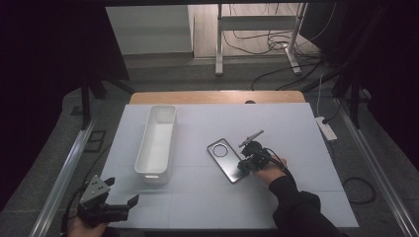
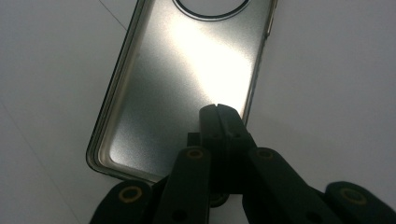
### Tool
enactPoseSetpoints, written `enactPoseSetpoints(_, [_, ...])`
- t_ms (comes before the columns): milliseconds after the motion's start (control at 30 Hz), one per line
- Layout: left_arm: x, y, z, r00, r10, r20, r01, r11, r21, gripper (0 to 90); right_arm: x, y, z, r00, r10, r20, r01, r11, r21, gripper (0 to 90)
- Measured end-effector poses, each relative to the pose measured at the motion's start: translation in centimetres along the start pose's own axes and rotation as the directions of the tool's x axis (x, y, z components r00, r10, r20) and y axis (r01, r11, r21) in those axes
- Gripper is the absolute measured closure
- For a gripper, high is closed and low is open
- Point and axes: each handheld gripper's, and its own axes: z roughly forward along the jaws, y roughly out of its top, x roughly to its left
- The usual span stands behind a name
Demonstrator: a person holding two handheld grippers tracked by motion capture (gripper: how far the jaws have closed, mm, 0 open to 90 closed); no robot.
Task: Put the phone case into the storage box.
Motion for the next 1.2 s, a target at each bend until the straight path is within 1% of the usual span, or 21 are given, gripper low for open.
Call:
enactPoseSetpoints(33, [0.0, 0.0, 0.0, 1.0000, 0.001, -0.001, -0.001, 1.0000, 0.000, 2.0, -0.1, 0.0, 0.0, 1.0000, -0.003, 0.004, 0.003, 1.000, 0.002, 89.8])
enactPoseSetpoints(67, [0.0, 0.0, 0.0, 1.0000, 0.000, 0.000, 0.000, 1.0000, 0.000, 2.0, -0.2, 0.0, 0.0, 1.0000, 0.006, 0.002, -0.006, 1.000, 0.002, 89.9])
enactPoseSetpoints(200, [0.0, 0.0, 0.0, 1.0000, 0.001, -0.001, -0.001, 1.0000, 0.000, 2.1, -0.1, 0.0, 0.0, 1.0000, -0.006, 0.007, 0.006, 1.000, 0.001, 89.8])
enactPoseSetpoints(267, [0.0, 0.0, 0.0, 1.0000, 0.000, 0.000, 0.000, 1.0000, 0.000, 2.1, 0.0, 0.0, -0.1, 1.0000, 0.000, 0.005, 0.000, 1.000, -0.004, 89.2])
enactPoseSetpoints(400, [0.0, 0.0, 0.0, 1.0000, -0.001, 0.001, 0.001, 1.0000, 0.000, 2.1, 0.1, 0.1, -0.7, 0.9999, 0.003, -0.016, -0.004, 0.999, -0.052, 85.7])
enactPoseSetpoints(433, [0.0, 0.0, 0.0, 1.0000, -0.002, 0.001, 0.002, 1.0000, 0.000, 2.1, 0.2, 0.2, -0.9, 0.9999, 0.002, -0.015, -0.003, 0.998, -0.061, 82.9])
enactPoseSetpoints(467, [0.0, 0.0, 0.0, 1.0000, -0.001, 0.001, 0.001, 1.0000, -0.001, 2.1, 0.3, 0.3, -1.1, 0.9999, -0.009, -0.013, 0.008, 0.997, -0.073, 79.6])
enactPoseSetpoints(500, [0.0, 0.0, 0.0, 1.0000, -0.001, 0.001, 0.001, 1.0000, -0.001, 2.1, 0.4, 0.3, -1.3, 0.9999, -0.007, -0.009, 0.006, 0.997, -0.077, 76.5])
enactPoseSetpoints(533, [0.0, 0.0, 0.0, 1.0000, 0.001, 0.001, -0.001, 1.0000, -0.001, 2.1, 0.5, 0.4, -1.5, 1.0000, -0.005, -0.009, 0.004, 0.996, -0.086, 68.8])
enactPoseSetpoints(567, [0.0, 0.0, 0.0, 1.0000, 0.001, 0.001, -0.001, 1.0000, -0.001, 2.1, 0.5, 0.5, -1.6, 0.9999, -0.005, -0.014, 0.004, 0.996, -0.087, 64.1])
enactPoseSetpoints(633, [0.0, 0.0, 0.0, 1.0000, 0.002, 0.002, -0.002, 1.0000, -0.001, 2.1, 0.6, 0.6, -1.8, 1.0000, -0.002, -0.006, 0.001, 0.995, -0.096, 56.1])
enactPoseSetpoints(667, [0.0, 0.0, 0.0, 1.0000, 0.002, 0.002, -0.002, 1.0000, -0.001, 2.1, 0.6, 0.6, -1.8, 1.0000, -0.002, -0.006, 0.001, 0.995, -0.096, 56.1])
enactPoseSetpoints(700, [0.0, 0.0, 0.0, 1.0000, 0.001, 0.002, -0.001, 1.0000, -0.001, 2.1, 0.5, 0.7, -1.8, 1.0000, 0.001, -0.004, -0.002, 0.995, -0.102, 51.8])
enactPoseSetpoints(733, [0.0, 0.0, 0.0, 1.0000, 0.000, 0.003, 0.000, 1.0000, 0.000, 2.1, 0.4, 0.8, -1.9, 1.0000, 0.009, 0.003, -0.009, 0.993, -0.117, 41.3])
enactPoseSetpoints(767, [0.0, 0.0, 0.0, 1.0000, 0.001, 0.003, -0.001, 1.0000, 0.001, 2.1, 0.4, 0.9, -1.9, 0.9999, 0.012, 0.007, -0.011, 0.993, -0.118, 38.5])
enactPoseSetpoints(800, [0.0, 0.0, 0.0, 1.0000, 0.001, 0.003, -0.001, 1.0000, 0.001, 2.1, 0.4, 0.9, -1.9, 0.9999, 0.012, 0.007, -0.011, 0.993, -0.118, 38.5])
enactPoseSetpoints(833, [0.0, 0.0, 0.0, 1.0000, 0.002, 0.003, -0.002, 1.0000, 0.001, 2.1, 0.3, 0.9, -2.0, 0.9998, 0.017, 0.005, -0.017, 0.993, -0.117, 34.8])
enactPoseSetpoints(900, [0.0, 0.0, 0.0, 1.0000, 0.003, 0.003, -0.003, 1.0000, 0.001, 2.1, 0.1, 1.0, -2.0, 0.9998, 0.017, 0.003, -0.017, 0.992, -0.125, 24.3])
enactPoseSetpoints(1000, [0.0, 0.0, 0.0, 1.0000, 0.003, 0.003, -0.003, 1.0000, 0.001, 2.1, -0.1, 1.1, -1.9, 0.9997, 0.018, 0.015, -0.016, 0.992, -0.128, 18.5])
enactPoseSetpoints(1100, [0.0, 0.0, 0.0, 1.0000, 0.003, 0.003, -0.003, 1.0000, 0.003, 2.1, -0.3, 1.3, -1.8, 0.9985, 0.045, 0.033, -0.040, 0.991, -0.130, 8.2])
enactPoseSetpoints(1200, [0.0, 0.0, 0.0, 1.0000, 0.003, 0.005, -0.003, 1.0000, 0.003, 2.1, -0.6, 1.5, -1.8, 0.9969, 0.064, 0.046, -0.058, 0.990, -0.130, 2.0])
